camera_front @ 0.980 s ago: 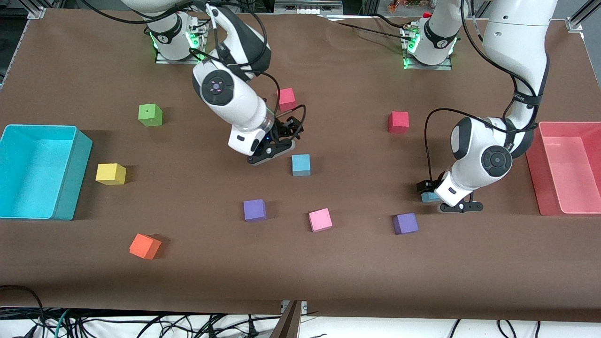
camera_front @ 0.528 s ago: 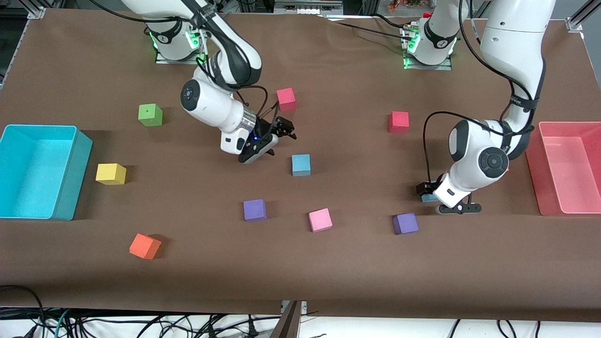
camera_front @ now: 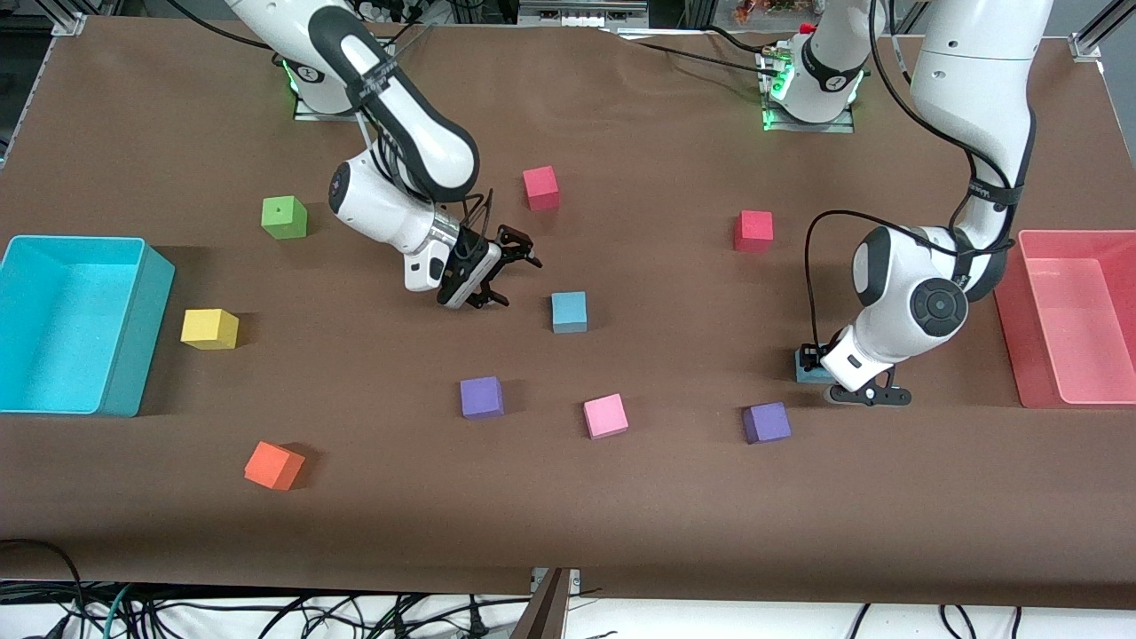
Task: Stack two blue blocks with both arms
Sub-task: 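Grasp the second blue block with the left gripper while the right gripper withdraws, then carry the held blue block with the left gripper over the placed block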
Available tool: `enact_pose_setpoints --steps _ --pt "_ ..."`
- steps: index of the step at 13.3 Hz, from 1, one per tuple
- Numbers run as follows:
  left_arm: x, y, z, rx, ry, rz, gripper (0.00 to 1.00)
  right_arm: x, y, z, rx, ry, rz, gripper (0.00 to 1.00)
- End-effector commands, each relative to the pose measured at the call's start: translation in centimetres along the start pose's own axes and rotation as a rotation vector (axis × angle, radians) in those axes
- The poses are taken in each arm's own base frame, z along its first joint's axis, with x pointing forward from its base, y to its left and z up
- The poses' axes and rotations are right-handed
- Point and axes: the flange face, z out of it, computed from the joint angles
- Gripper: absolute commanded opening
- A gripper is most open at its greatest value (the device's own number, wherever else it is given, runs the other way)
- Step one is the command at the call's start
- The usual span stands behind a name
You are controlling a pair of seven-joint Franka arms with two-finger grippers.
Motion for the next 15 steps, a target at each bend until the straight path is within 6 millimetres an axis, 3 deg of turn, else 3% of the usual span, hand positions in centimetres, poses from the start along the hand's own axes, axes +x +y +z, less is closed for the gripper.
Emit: enact_pose_setpoints --steps 1,4,7,10,11,15 --pt "-0.1 -0.2 -5.5 -0.019 0.005 0.053 0.0 -2.3 0.4 1.5 -0.001 0.049 -0.064 1.0" --pt "-0.1 2.7 -11.1 -0.04 -0.011 0.058 0.0 -4.5 0.0 4.0 0.01 0.129 -0.13 1.0" --pt "0.0 8.7 -16.4 -0.061 -0.038 0.078 0.0 -4.9 -0.2 5.9 0.03 0.168 -0.227 1.0" --pt "-0.4 19.0 -20.3 -0.051 -0.063 -0.058 0.0 -5.0 0.0 6.6 0.026 0.182 -0.275 1.0" --pt "-1.0 22.2 -20.2 -0.049 -0.083 -0.072 0.0 -4.9 0.6 6.8 0.016 0.192 -0.296 1.0" --pt "-1.0 31.3 -18.4 -0.049 -0.087 -0.17 0.0 -5.0 1.0 8.9 0.042 0.282 -0.315 1.0"
